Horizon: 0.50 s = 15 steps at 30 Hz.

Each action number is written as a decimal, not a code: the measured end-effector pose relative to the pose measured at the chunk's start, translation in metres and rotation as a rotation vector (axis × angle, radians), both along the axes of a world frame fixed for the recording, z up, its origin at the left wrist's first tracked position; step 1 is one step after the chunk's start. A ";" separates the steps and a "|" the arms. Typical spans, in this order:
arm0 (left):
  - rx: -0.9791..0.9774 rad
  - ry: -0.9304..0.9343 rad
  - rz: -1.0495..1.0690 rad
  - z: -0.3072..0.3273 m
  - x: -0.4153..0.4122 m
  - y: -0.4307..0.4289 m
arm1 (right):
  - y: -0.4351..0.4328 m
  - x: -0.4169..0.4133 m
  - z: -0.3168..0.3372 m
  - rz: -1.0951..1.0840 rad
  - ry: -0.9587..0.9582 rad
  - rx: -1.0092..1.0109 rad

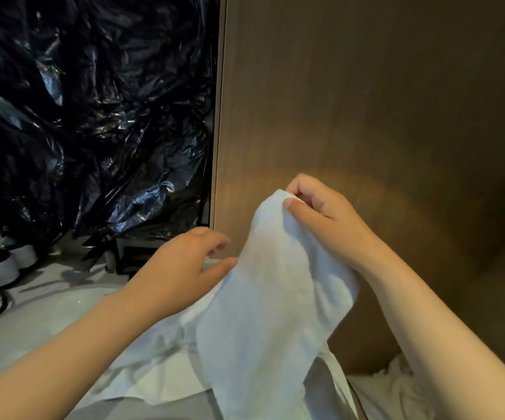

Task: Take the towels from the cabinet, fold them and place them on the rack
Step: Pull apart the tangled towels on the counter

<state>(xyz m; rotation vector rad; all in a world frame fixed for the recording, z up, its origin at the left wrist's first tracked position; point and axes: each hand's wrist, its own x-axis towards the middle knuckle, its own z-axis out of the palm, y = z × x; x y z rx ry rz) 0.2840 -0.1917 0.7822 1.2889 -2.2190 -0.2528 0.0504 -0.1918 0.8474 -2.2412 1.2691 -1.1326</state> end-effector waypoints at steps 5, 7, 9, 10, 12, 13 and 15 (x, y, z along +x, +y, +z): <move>-0.039 0.076 -0.025 0.027 -0.006 -0.004 | 0.006 -0.007 0.033 0.069 0.020 -0.022; -0.023 0.135 -0.065 0.033 -0.011 -0.005 | 0.008 -0.009 0.038 0.086 0.023 -0.029; 0.008 0.187 -0.120 0.036 -0.016 -0.007 | 0.011 -0.011 0.039 0.103 0.019 -0.018; 0.025 0.198 -0.150 0.038 -0.018 -0.007 | 0.013 -0.011 0.038 0.112 0.012 -0.006; 0.072 0.228 -0.238 0.038 -0.023 -0.007 | 0.015 -0.010 0.036 0.121 -0.004 0.020; 0.112 0.267 -0.300 0.038 -0.025 -0.006 | 0.016 -0.010 0.034 0.120 -0.006 0.026; 0.181 0.372 -0.396 0.036 -0.030 -0.004 | 0.018 -0.011 0.032 0.114 -0.011 0.028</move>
